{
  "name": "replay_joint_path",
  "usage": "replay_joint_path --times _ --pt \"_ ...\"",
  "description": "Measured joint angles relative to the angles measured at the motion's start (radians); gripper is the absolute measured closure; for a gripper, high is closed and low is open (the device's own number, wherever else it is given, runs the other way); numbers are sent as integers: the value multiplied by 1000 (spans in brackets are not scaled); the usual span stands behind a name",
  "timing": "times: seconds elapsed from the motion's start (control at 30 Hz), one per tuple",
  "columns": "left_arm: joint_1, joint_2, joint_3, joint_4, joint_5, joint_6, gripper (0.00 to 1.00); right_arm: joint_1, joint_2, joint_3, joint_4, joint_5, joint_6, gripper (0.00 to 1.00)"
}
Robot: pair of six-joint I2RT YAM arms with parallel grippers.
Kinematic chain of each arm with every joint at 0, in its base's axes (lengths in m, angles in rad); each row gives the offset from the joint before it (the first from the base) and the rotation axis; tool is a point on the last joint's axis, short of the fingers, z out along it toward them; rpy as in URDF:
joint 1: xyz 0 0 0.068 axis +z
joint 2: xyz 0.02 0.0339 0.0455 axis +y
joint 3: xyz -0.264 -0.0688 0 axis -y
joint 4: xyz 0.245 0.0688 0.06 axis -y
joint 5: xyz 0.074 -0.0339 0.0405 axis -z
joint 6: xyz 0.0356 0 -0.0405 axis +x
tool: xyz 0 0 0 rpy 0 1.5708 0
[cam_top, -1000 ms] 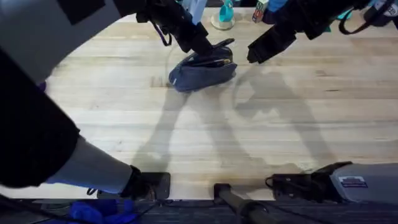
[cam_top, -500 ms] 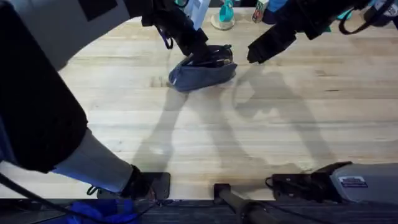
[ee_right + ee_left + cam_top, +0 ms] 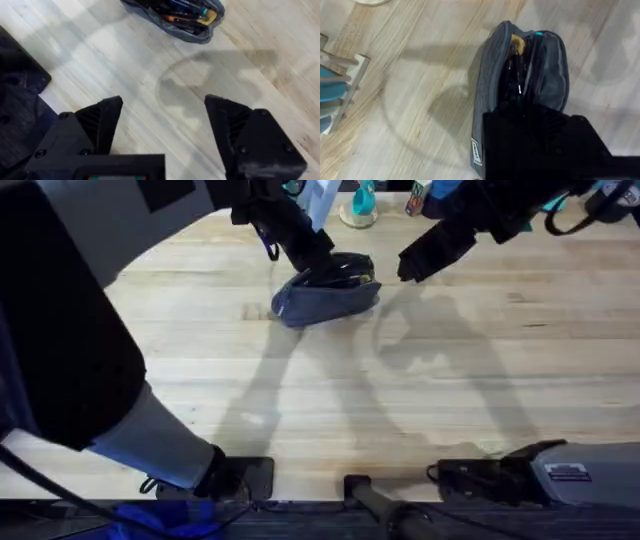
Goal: Unzip the bag, pick up the pens from the table one at a time and place them inside, then zip the bag closed.
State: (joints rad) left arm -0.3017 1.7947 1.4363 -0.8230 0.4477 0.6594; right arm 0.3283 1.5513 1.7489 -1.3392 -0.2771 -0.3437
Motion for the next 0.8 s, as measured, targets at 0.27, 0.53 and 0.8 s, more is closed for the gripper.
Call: replay_joint_path --times 0.27,0.53,0.8 --pt "-3 0 0 0 0 0 932 0 0 0 0 0 0 5" --pt "-3 0 0 0 1 2 51 0 0 0 0 0 0 5" --pt "-3 0 0 0 1 3 6 0 0 0 0 0 0 6"
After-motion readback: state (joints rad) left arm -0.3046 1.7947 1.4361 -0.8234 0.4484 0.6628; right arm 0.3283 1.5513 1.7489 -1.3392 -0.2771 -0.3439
